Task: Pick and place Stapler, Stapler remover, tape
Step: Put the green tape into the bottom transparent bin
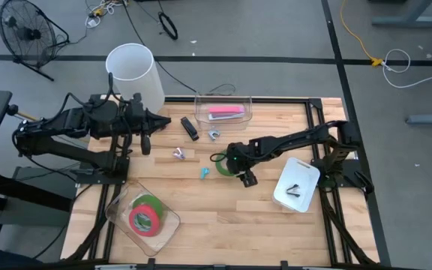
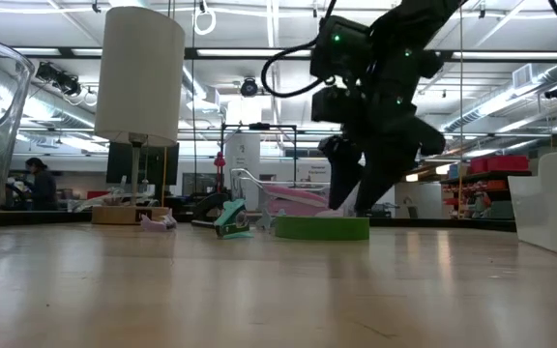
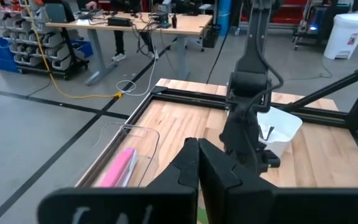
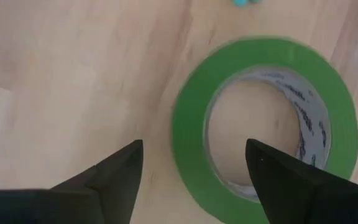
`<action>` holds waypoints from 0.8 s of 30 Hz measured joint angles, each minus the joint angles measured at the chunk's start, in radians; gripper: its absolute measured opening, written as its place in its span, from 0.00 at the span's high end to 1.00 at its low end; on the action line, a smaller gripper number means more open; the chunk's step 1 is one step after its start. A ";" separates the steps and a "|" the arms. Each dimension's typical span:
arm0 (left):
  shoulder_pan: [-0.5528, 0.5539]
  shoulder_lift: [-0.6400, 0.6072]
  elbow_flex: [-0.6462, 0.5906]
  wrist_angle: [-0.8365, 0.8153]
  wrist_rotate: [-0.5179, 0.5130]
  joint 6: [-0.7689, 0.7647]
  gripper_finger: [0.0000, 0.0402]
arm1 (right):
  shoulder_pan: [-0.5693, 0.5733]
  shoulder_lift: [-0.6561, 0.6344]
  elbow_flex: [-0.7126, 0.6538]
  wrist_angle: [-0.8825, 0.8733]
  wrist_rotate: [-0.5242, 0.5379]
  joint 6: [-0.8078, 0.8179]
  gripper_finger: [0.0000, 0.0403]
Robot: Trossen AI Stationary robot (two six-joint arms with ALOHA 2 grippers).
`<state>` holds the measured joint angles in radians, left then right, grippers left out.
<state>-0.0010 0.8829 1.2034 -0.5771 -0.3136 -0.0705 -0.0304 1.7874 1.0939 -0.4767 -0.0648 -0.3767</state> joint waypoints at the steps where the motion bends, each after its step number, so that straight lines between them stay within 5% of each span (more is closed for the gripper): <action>1: 0.000 0.000 0.000 -0.001 0.000 -0.001 0.98 | 0.000 0.009 0.000 0.003 0.007 -0.002 0.31; 17: 0.000 0.000 0.000 -0.003 -0.007 -0.027 0.98 | -0.001 0.092 0.001 0.063 0.004 -0.001 0.35; 24: 0.000 0.000 0.000 -0.004 -0.007 -0.030 0.98 | -0.001 0.092 0.001 0.052 -0.005 0.006 0.52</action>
<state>-0.0010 0.8829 1.2034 -0.5812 -0.3210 -0.1010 -0.0311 1.8790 1.0946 -0.4248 -0.0699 -0.3709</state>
